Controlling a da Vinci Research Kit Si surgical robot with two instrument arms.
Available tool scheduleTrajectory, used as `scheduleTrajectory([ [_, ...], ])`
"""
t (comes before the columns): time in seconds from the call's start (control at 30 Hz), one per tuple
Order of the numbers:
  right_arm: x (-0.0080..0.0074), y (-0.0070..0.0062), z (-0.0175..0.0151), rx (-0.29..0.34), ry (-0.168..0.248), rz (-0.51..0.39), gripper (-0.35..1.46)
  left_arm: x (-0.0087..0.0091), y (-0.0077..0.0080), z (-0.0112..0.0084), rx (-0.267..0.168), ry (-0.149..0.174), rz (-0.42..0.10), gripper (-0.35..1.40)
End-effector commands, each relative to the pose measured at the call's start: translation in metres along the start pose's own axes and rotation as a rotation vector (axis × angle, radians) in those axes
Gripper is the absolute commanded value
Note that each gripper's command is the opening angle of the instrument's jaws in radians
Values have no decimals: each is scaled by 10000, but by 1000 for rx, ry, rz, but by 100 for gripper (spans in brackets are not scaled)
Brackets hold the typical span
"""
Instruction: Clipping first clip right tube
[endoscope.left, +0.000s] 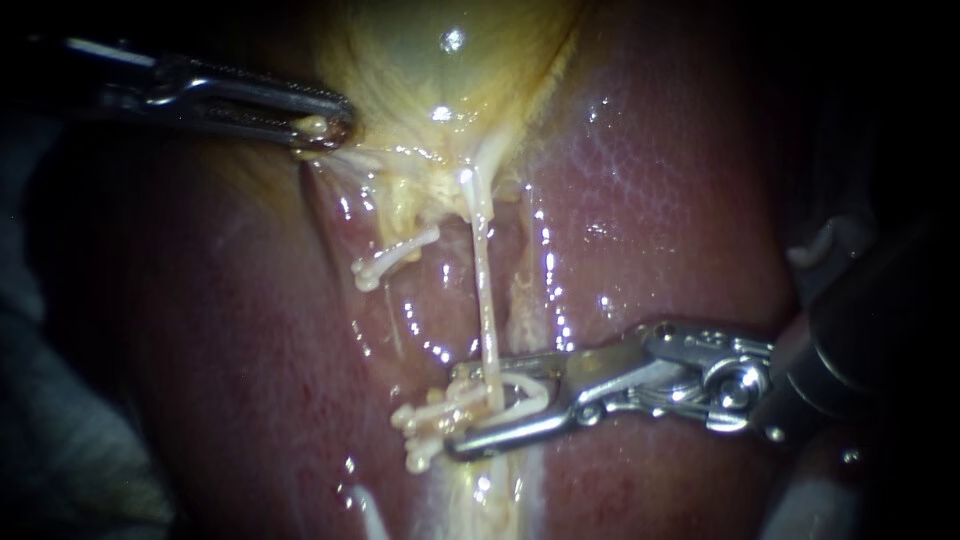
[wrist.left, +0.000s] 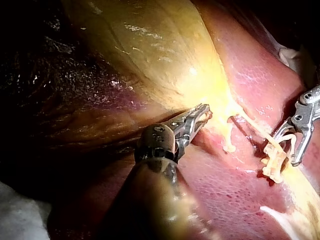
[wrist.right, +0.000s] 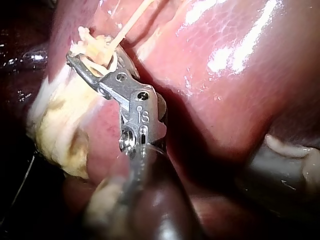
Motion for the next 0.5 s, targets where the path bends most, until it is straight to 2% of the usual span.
scheduleTrajectory([
  [0.03,2,-2,0,8,2,0,50,0,0,0,0,0,0,-35],
  [0.33,3,-11,2,37,2,21,50,0,0,0,0,0,0,-35],
  [0.5,4,-14,3,81,6,36,47,0,0,0,0,0,0,-35],
])
